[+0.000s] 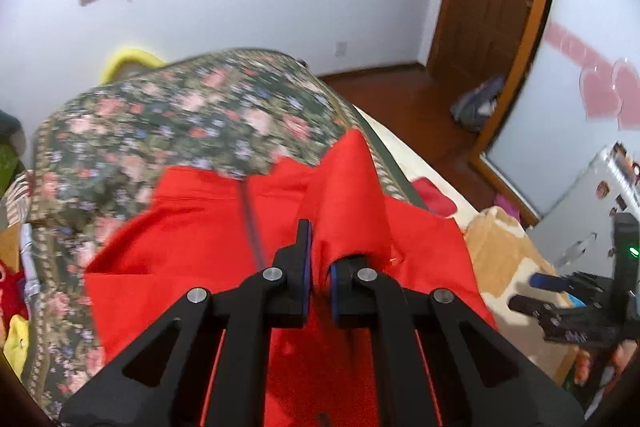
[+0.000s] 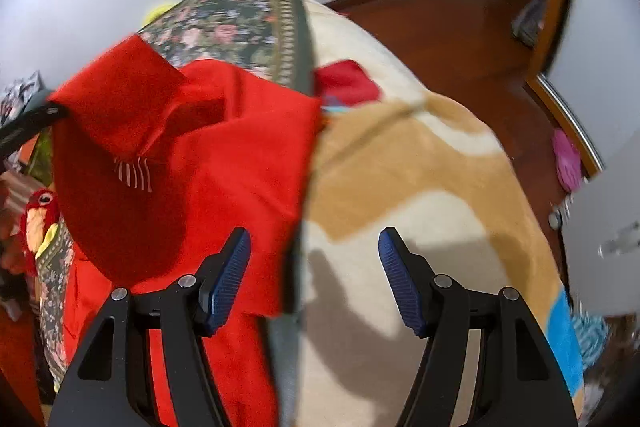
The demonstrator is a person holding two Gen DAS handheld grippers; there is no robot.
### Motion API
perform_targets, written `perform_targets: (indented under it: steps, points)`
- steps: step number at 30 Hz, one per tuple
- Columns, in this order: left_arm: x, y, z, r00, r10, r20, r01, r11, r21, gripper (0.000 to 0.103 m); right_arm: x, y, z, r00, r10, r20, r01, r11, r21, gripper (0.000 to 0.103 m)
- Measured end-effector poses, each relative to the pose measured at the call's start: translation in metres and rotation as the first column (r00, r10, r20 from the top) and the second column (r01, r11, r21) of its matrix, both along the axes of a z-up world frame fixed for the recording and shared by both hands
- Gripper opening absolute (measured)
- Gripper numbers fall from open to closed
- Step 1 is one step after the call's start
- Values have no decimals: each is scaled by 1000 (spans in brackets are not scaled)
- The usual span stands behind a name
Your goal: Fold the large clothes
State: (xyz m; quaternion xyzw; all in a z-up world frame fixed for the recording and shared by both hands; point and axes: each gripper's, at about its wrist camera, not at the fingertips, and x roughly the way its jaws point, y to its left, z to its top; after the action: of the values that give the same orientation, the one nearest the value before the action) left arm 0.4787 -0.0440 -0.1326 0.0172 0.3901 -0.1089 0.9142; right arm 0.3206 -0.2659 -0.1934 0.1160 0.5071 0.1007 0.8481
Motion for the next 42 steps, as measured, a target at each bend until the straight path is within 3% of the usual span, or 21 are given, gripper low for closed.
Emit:
perform_targets:
  steps: [5, 9, 15, 20, 25, 29, 35, 37, 39, 42]
  points:
    - [-30, 65, -7, 996, 86, -3, -86, 996, 22, 6, 8, 43, -12, 997, 77, -26, -78, 997, -4, 63]
    - [-49, 115, -44, 983, 167, -81, -165, 986, 36, 7, 10, 72, -35, 988, 133, -81, -138, 989, -59, 63]
    - [-61, 178, -124, 929, 240, -283, -267, 962, -60, 9, 1, 95, -48, 980, 185, -68, -194, 967, -166, 65]
    - [-83, 205, -143, 912, 284, -297, -337, 931, -144, 20, -1, 95, -49, 980, 183, -72, -193, 967, -167, 66]
    - [-95, 230, -152, 858, 418, -300, -443, 896, -19, 20, 3, 103, -49, 982, 175, -65, -185, 965, -186, 67]
    - [-109, 248, -160, 831, 453, -321, -465, 884, 44, 20, 2, 104, -48, 983, 172, -62, -181, 963, -201, 69]
    - [-138, 259, -138, 839, 450, -306, -457, 888, 52, 23, 2, 104, -43, 983, 155, -101, -174, 961, -215, 70]
    - [-144, 260, -125, 848, 445, -289, -452, 891, 45, 41, 1, 105, -36, 981, 162, -107, -182, 959, -218, 70]
    - [-147, 257, -112, 859, 441, -261, -447, 893, 39, 50, -2, 105, -29, 980, 173, -101, -192, 957, -216, 70]
    - [-148, 248, -85, 886, 411, -215, -417, 909, 18, 53, -5, 107, -12, 980, 190, -65, -199, 954, -223, 70]
